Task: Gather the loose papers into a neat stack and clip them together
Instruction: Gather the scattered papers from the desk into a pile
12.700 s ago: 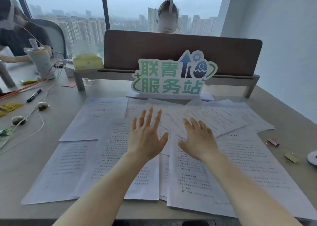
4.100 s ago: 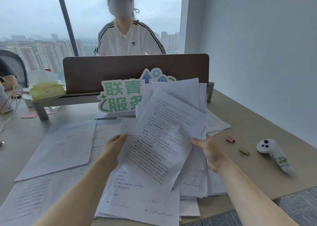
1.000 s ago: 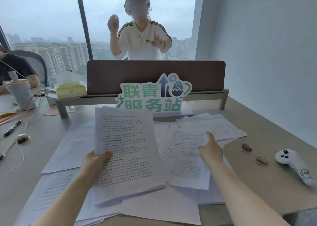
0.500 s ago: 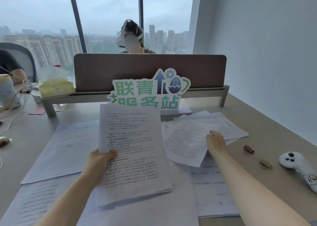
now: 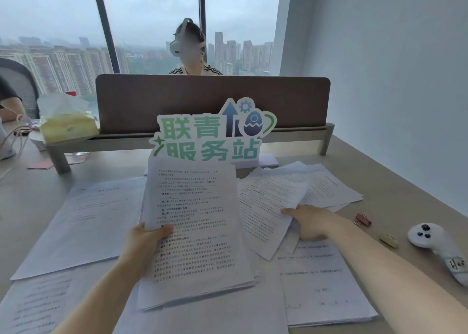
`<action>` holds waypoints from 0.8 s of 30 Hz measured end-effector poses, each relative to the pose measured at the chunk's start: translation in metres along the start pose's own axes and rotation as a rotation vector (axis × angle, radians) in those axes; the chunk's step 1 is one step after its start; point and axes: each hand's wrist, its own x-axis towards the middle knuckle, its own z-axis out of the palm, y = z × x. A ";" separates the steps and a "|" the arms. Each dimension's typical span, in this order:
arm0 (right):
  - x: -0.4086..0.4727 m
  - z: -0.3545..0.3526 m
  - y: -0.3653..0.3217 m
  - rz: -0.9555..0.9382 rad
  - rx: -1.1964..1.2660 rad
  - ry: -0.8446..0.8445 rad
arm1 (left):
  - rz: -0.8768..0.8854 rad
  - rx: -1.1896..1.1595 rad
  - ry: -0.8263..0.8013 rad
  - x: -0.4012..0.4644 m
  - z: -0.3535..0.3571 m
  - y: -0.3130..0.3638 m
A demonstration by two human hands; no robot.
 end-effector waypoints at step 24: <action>0.033 0.011 0.014 -0.248 -0.469 0.317 | -0.056 0.010 0.005 0.004 -0.002 -0.004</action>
